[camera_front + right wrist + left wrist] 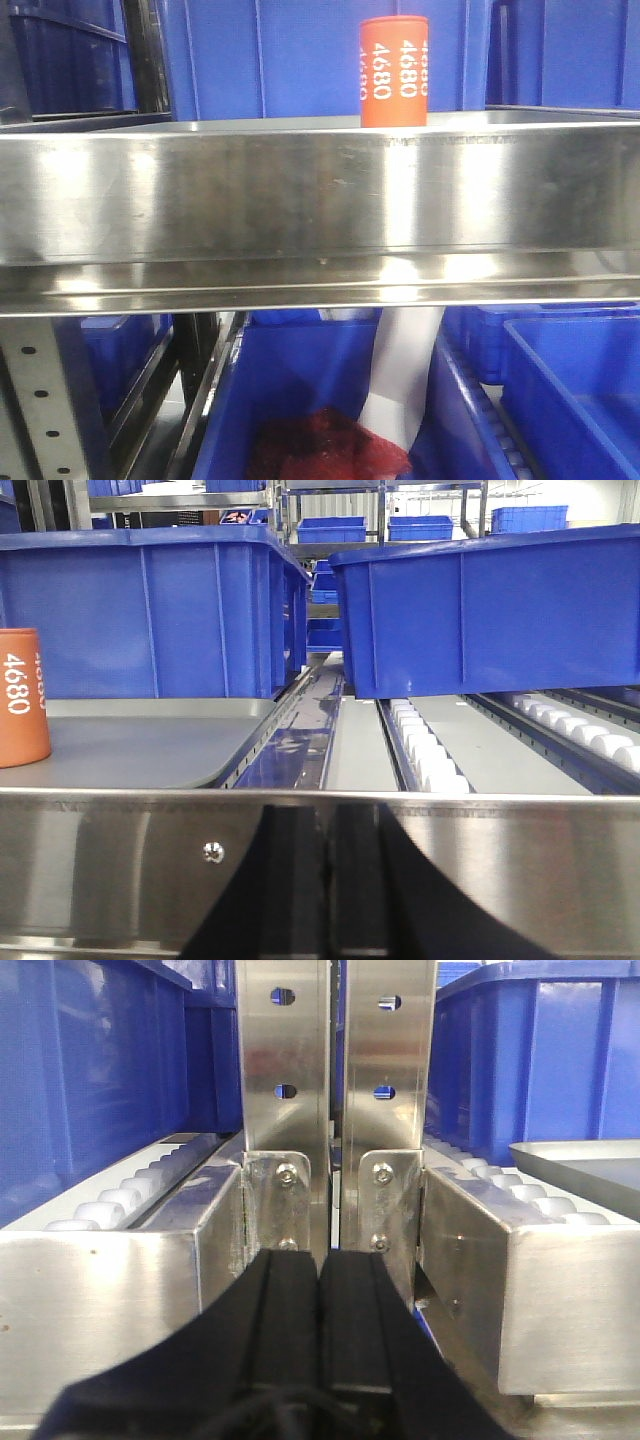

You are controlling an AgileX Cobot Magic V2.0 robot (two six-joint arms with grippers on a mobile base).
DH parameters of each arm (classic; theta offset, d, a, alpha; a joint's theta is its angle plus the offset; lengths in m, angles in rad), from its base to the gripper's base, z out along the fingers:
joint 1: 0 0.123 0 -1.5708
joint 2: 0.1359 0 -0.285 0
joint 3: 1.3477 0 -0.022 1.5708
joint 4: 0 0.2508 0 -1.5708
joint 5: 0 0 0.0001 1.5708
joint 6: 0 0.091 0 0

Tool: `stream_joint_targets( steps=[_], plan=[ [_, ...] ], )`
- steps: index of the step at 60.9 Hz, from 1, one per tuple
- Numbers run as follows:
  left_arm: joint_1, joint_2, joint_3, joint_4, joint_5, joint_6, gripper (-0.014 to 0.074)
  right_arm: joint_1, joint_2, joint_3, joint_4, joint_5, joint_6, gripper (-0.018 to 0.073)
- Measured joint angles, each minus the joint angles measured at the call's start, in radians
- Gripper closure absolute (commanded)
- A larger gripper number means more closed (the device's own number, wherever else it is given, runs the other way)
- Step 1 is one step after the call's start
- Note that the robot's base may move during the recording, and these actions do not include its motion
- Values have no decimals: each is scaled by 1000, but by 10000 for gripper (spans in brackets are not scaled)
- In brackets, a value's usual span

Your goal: Grab orange capacitor from left shelf to right conveyor

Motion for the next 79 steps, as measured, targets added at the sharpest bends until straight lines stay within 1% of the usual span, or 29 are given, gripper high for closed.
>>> stream_joint_targets(
  steps=[21,30,35,39,42,47,53,57,60,63,71,79],
  plan=[
    [0,0,0,0,0,0,701,0,0,0,0,-19,0,511],
    [0,0,0,0,0,0,701,0,0,0,0,-99,0,511],
    [0,0,0,0,0,0,701,0,0,0,0,-185,4,511],
    [0,0,0,0,0,0,701,0,0,0,0,-249,31,511],
    [0,0,0,0,0,0,701,2,0,-7,-2,-258,53,511],
    [0,0,0,0,0,0,701,9,0,-72,-36,-167,104,511],
    [0,0,0,0,0,0,701,35,33,-252,-96,4,150,511],
    [0,0,0,0,0,0,701,59,91,-374,-118,120,159,511],
    [0,0,0,0,0,0,701,78,143,-451,-128,181,161,511],
    [0,0,0,0,0,0,701,105,212,-543,-132,244,161,511],
    [0,0,0,0,0,0,701,201,419,-699,-135,379,157,511],
    [0,0,0,0,0,0,701,327,661,-830,-135,484,137,511]
  ],
)
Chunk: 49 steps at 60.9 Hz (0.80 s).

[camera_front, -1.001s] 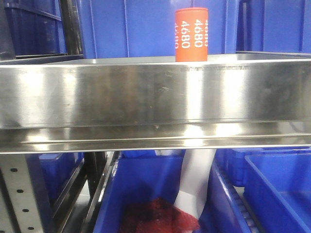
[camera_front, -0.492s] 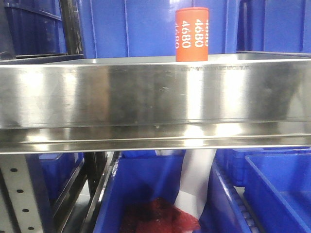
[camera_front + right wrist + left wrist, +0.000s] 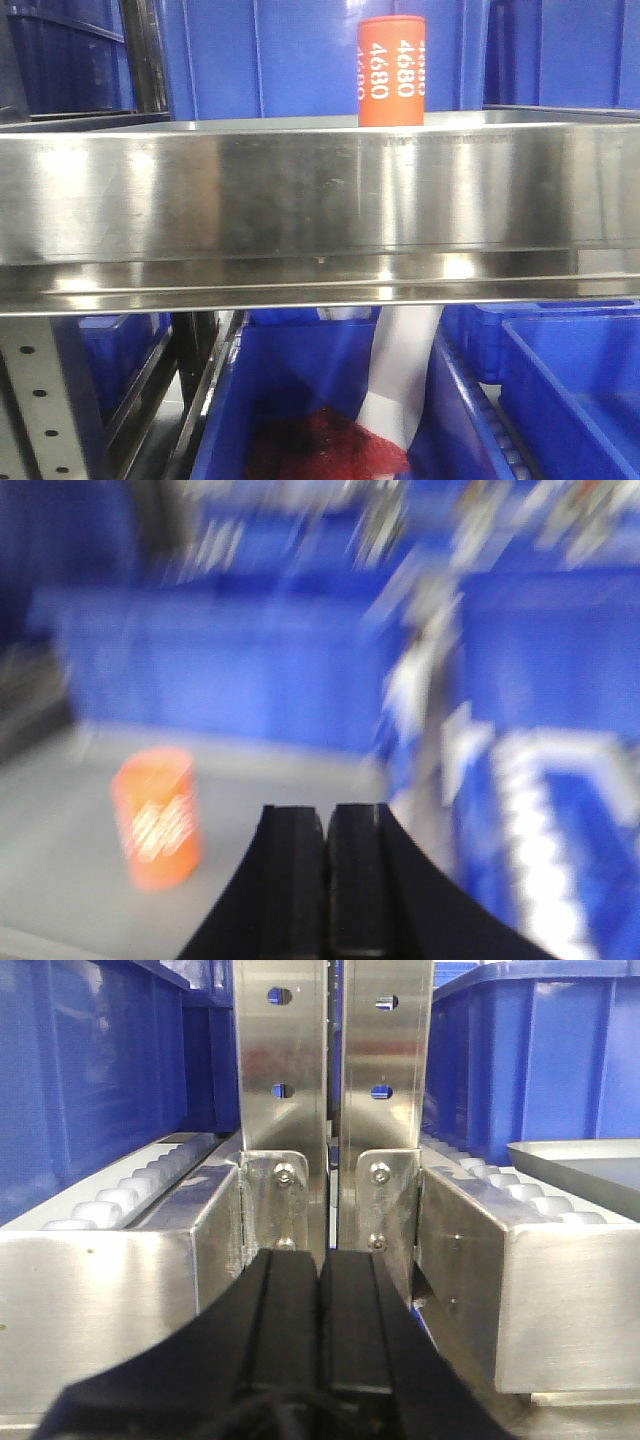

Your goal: Grab orange capacitor from left shelf to right conveyor

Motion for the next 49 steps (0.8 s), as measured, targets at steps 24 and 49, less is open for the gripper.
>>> stream_joint_targets(
  steps=[24,49],
  plan=[
    [0,0,0,0,0,0,701,153,512,-264,20,46,-6,-64],
    [0,0,0,0,0,0,701,155,715,-324,99,-29,-6,-66]
  ],
)
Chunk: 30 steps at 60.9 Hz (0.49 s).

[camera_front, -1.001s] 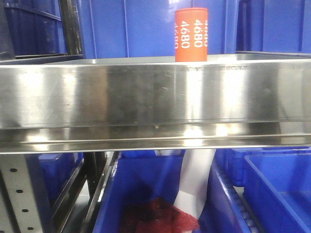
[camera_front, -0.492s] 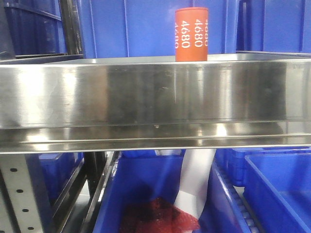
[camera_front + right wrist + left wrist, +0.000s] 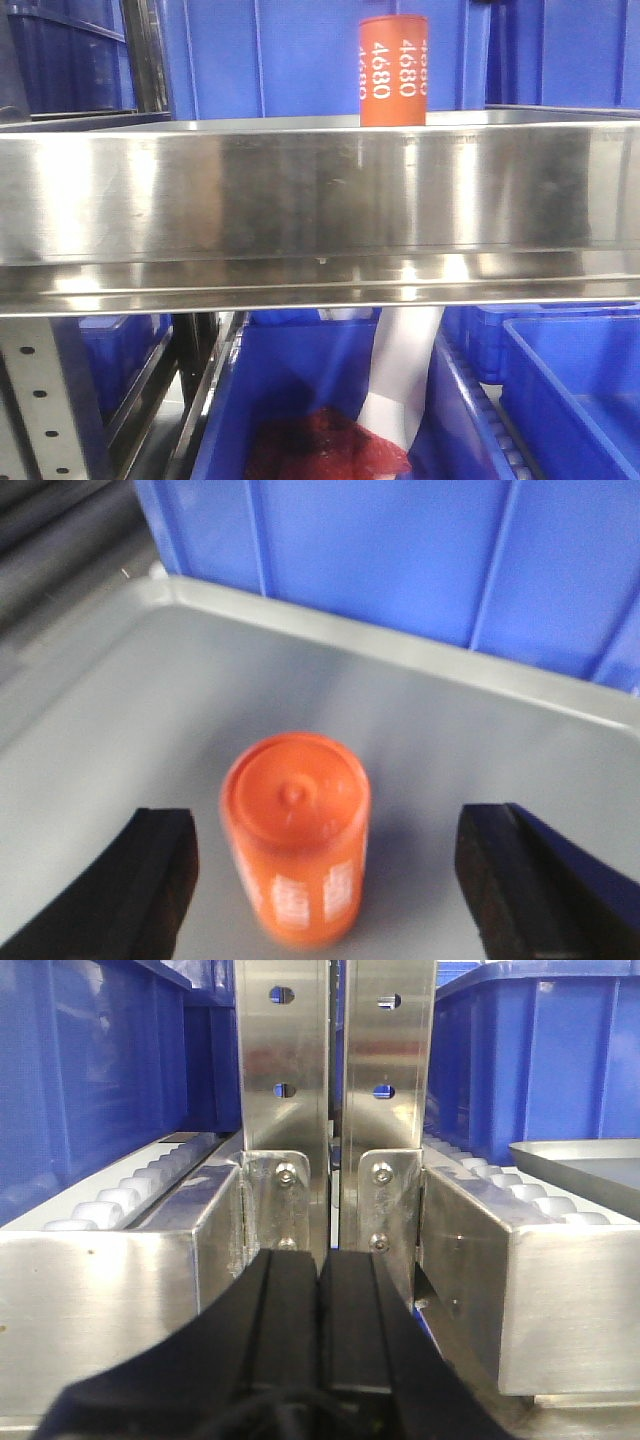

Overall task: Grab orange capacitor from left shelf to right conveyor
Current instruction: 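Close the right gripper on the capacitor and lift it off the shelf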

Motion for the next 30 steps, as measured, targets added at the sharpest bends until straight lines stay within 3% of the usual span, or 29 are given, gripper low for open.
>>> stream_joint_targets(
  steps=[12,16,21,27,28,30],
  plan=[
    [0,0,0,0,0,0,701,0,87,-1,2,-43,0,-60],
    [0,0,0,0,0,0,701,0,111,-1,2,-44,0,-20],
    [0,0,0,0,0,0,701,0,140,-1,2,-44,0,142],
    [0,0,0,0,0,0,701,2,151,-8,2,-35,0,501],
    [0,0,0,0,0,0,701,2,151,-7,4,-30,0,537],
    [0,0,0,0,0,0,701,2,151,-10,4,-22,0,506]
  ],
)
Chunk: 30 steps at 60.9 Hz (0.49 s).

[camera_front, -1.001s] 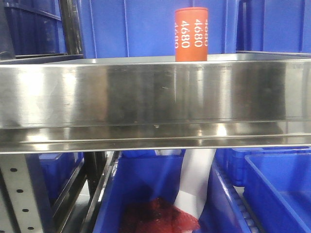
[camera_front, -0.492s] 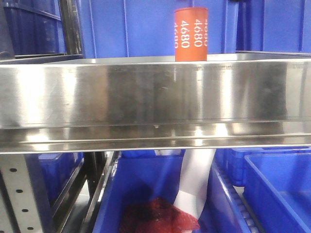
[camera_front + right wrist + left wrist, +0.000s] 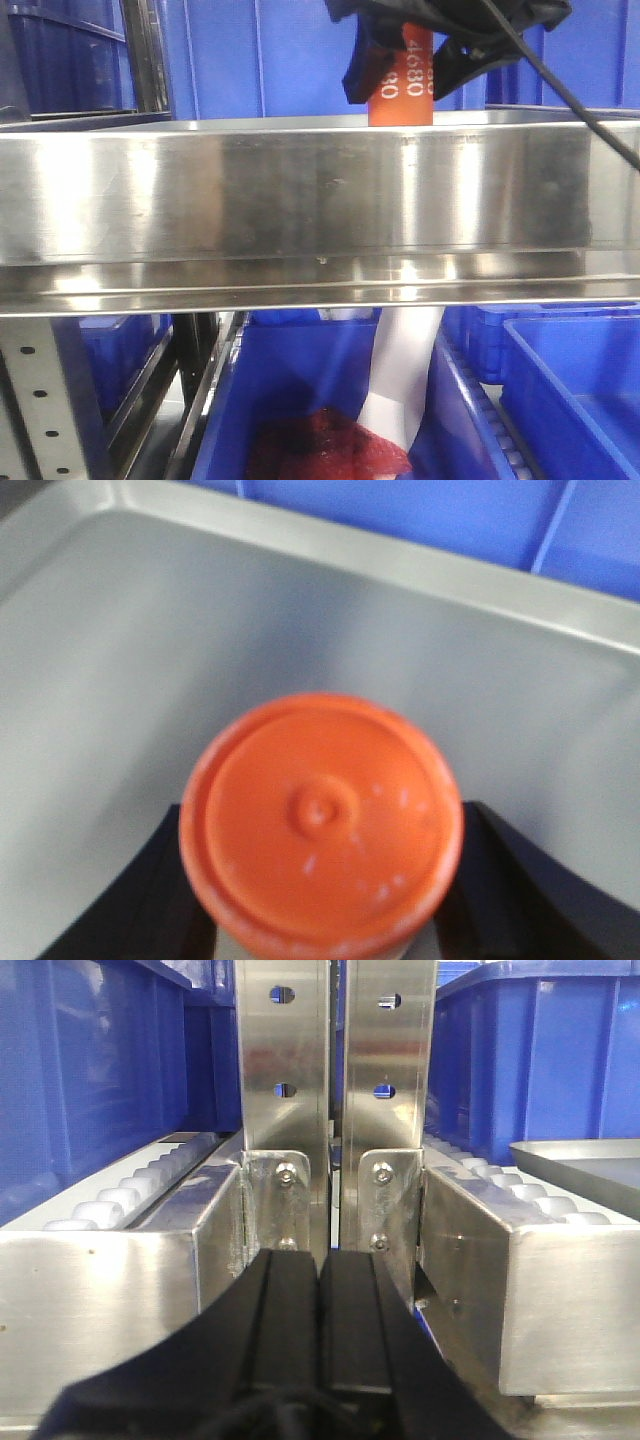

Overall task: Grab orange capacitor from left shelf to right conveyor
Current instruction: 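Close the right gripper on the capacitor and lift it off the shelf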

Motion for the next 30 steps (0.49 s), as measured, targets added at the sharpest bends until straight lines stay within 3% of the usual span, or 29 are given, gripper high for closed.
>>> stream_joint_targets(
  steps=[3,18,30],
  plan=[
    [0,0,0,0,0,0,701,0,0,-2,0,9,0,479],
    [0,0,0,0,0,0,701,0,-62,-2,1,129,0,511],
    [0,0,0,0,0,0,701,0,-287,50,-11,212,-6,511]
  ],
)
